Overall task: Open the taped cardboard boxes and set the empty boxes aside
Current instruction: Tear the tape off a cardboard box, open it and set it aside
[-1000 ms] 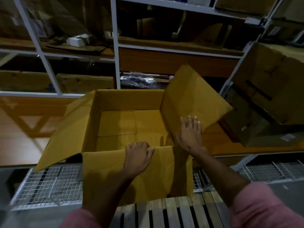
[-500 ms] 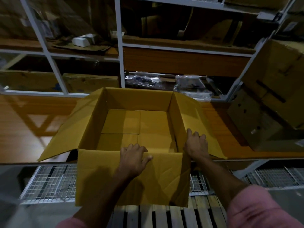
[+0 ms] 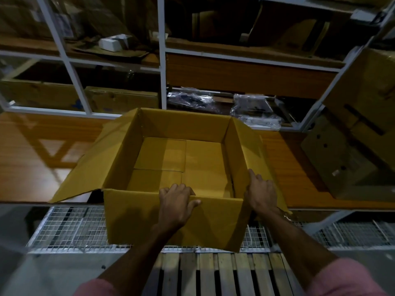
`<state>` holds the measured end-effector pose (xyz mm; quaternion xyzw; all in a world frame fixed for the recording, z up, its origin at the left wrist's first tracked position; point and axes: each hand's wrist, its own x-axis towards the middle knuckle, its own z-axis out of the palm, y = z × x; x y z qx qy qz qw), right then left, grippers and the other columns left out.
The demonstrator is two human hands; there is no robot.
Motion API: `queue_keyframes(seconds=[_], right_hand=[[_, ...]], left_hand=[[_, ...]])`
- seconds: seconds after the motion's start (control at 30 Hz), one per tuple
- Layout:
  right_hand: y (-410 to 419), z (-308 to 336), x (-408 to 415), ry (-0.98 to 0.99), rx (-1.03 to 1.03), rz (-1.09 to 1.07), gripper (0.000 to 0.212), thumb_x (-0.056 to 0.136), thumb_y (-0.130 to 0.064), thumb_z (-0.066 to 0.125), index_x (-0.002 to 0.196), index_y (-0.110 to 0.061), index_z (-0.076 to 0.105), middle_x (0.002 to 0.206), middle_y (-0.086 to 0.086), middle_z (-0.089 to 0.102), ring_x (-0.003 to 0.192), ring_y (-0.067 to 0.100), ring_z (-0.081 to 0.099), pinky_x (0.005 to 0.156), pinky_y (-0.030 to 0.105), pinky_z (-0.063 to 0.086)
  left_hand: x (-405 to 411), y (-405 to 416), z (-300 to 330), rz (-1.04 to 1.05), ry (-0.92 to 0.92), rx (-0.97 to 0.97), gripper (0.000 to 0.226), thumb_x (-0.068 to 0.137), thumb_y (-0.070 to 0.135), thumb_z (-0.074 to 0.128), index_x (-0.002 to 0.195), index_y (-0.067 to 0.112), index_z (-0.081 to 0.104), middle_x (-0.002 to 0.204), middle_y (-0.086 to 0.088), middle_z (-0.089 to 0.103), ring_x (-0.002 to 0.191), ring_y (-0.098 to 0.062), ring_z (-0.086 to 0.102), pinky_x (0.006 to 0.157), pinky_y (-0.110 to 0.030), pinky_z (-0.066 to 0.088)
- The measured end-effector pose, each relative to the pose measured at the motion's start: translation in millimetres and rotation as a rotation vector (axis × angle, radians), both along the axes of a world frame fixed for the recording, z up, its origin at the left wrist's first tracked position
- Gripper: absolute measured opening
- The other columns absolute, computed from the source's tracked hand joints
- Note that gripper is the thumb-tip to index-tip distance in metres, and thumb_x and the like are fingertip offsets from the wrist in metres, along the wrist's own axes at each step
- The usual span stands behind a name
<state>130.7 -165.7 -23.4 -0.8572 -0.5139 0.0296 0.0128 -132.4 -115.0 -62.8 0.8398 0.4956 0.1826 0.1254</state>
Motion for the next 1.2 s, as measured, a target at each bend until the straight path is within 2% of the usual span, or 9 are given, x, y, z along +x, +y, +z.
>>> queue_keyframes(seconds=[0.1, 0.2, 0.33, 0.47, 0.73, 0.83, 0.9, 1.0, 1.2], right_hand=[[-2.9, 0.1, 5.0, -0.014, 0.025, 0.011, 0.067, 0.097, -0.033, 0.058, 0.154, -0.023, 0.026, 0.136, 0.009, 0.054, 0.117, 0.033, 0.056, 0.095, 0.044, 0.051], [-1.8, -1.9, 12.6, 0.032, 0.033, 0.049, 0.060, 0.102, -0.034, 0.050, 0.155, -0.020, 0.026, 0.144, 0.012, 0.047, 0.126, 0.034, 0.051, 0.102, 0.046, 0.047], [-7.5, -6.9, 14.9, 0.115, 0.009, 0.070, 0.064, 0.105, -0.052, 0.032, 0.159, -0.019, 0.021, 0.166, 0.015, 0.018, 0.151, 0.037, 0.020, 0.119, 0.053, 0.027], [-9.0, -12.3, 15.3, 0.142, -0.019, 0.081, 0.069, 0.103, -0.058, 0.020, 0.161, -0.021, 0.018, 0.169, 0.016, 0.002, 0.156, 0.037, 0.002, 0.124, 0.053, 0.013], [-4.0, -8.2, 7.0, 0.103, 0.003, 0.096, 0.063, 0.106, -0.052, 0.021, 0.159, -0.017, 0.022, 0.168, 0.021, 0.005, 0.155, 0.039, 0.002, 0.125, 0.054, 0.011], [-11.8, -7.6, -9.6, 0.078, 0.041, 0.136, 0.069, 0.104, -0.059, 0.018, 0.159, -0.018, 0.021, 0.169, 0.017, 0.006, 0.156, 0.035, 0.002, 0.124, 0.052, 0.006], [-19.1, -8.2, -19.4, 0.053, 0.078, 0.167, 0.076, 0.100, -0.066, 0.010, 0.159, -0.020, 0.021, 0.169, 0.014, 0.007, 0.156, 0.032, 0.002, 0.125, 0.052, 0.004], [-24.8, -2.4, -29.3, 0.066, 0.160, 0.192, 0.085, 0.094, -0.071, 0.003, 0.159, -0.020, 0.025, 0.169, 0.012, 0.012, 0.156, 0.031, 0.005, 0.126, 0.052, 0.004], [-41.2, 27.1, -8.2, 0.074, 0.339, 0.184, 0.076, 0.099, -0.068, 0.015, 0.153, -0.018, 0.036, 0.164, 0.014, 0.026, 0.153, 0.034, 0.017, 0.123, 0.059, 0.014]], left_hand=[[4.5, 1.7, 1.5, -0.006, 0.005, -0.009, 0.040, 0.097, 0.063, 0.047, 0.112, 0.030, 0.065, 0.106, 0.010, 0.061, 0.106, -0.015, 0.052, 0.092, -0.037, 0.023], [10.8, 7.6, 5.3, -0.016, 0.039, -0.021, 0.041, 0.099, 0.063, 0.047, 0.118, 0.031, 0.064, 0.113, 0.010, 0.061, 0.111, -0.014, 0.051, 0.095, -0.038, 0.024], [17.6, 17.4, 11.1, -0.017, 0.094, -0.027, 0.042, 0.099, 0.064, 0.045, 0.122, 0.033, 0.062, 0.118, 0.011, 0.060, 0.114, -0.013, 0.049, 0.097, -0.039, 0.026], [18.2, 16.4, 10.3, -0.005, 0.118, -0.004, 0.042, 0.099, 0.065, 0.043, 0.121, 0.034, 0.061, 0.117, 0.011, 0.060, 0.114, -0.013, 0.049, 0.098, -0.039, 0.027], [13.5, 14.9, 8.6, -0.023, 0.144, 0.078, 0.054, 0.098, 0.067, 0.030, 0.120, 0.031, 0.063, 0.116, 0.006, 0.063, 0.113, -0.018, 0.052, 0.098, -0.043, 0.032], [11.0, 8.0, 5.4, -0.025, 0.197, 0.111, 0.070, 0.094, 0.070, 0.017, 0.127, 0.028, 0.062, 0.126, 0.000, 0.062, 0.123, -0.025, 0.049, 0.106, -0.050, 0.027], [16.0, 1.8, 8.6, -0.018, 0.218, 0.128, 0.075, 0.094, 0.069, 0.015, 0.137, 0.025, 0.057, 0.139, -0.004, 0.058, 0.136, -0.030, 0.042, 0.115, -0.055, 0.017], [28.3, -3.7, 24.1, -0.015, 0.210, 0.164, 0.073, 0.097, 0.067, 0.017, 0.145, 0.023, 0.049, 0.153, -0.007, 0.047, 0.148, -0.033, 0.030, 0.119, -0.058, 0.005], [81.0, -8.0, 68.2, -0.101, 0.165, 0.234, 0.066, 0.100, 0.065, 0.033, 0.149, 0.022, 0.043, 0.159, -0.009, 0.038, 0.151, -0.035, 0.022, 0.120, -0.064, 0.012]])
